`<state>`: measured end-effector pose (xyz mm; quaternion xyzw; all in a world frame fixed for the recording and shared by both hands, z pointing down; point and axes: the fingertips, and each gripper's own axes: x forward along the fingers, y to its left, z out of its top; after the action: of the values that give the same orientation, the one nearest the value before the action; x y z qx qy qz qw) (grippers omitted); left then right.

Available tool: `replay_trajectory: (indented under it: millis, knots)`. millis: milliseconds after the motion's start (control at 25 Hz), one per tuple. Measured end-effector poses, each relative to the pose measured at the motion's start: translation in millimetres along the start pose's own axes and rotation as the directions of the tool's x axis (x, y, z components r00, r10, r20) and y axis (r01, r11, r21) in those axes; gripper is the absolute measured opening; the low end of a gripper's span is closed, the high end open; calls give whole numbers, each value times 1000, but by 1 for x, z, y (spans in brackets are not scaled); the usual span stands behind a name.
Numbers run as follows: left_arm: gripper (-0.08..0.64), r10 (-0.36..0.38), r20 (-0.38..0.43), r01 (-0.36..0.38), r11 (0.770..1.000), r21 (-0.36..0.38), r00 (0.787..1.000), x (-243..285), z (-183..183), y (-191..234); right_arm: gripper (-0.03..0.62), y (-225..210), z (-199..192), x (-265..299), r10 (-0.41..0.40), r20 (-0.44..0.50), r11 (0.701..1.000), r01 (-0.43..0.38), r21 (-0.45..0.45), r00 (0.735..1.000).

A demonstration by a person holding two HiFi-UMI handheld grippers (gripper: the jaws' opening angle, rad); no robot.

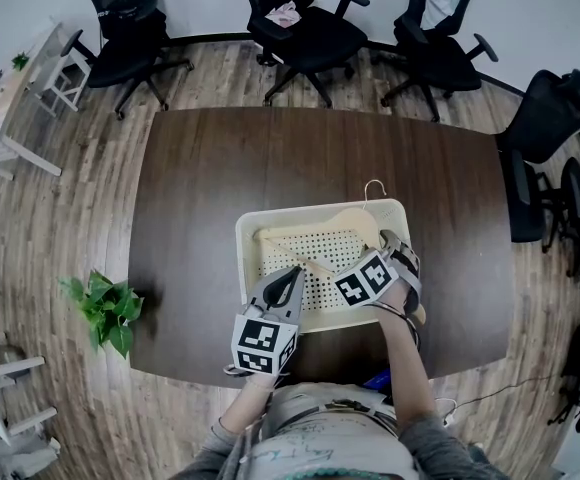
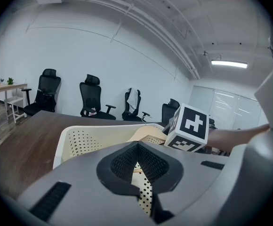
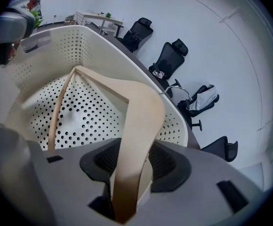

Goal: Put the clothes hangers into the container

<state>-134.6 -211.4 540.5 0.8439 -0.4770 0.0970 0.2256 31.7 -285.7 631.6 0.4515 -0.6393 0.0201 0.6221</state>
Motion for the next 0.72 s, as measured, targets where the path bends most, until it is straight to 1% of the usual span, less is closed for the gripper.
replay_trajectory:
  millis: [160,320,480,720]
  knots:
    - [11,0,-1,0,1000,0,1000,0,0,-1,197,0,-1,-1,20,8,1000,-20,11,1000]
    - [11,-2,-3,2,1000,1,1000,0,0,-1,232,2,4,-7,77,58,996,-80,51,995]
    - [11,0,0,0,1000,0,1000,0,0,0,238,5,7,-15,129,97,988,-137,78,987]
    - [11,4,-5,-4,1000,14,1000,1,0,0,239,0,7,-26,146,139,983,-160,94,979]
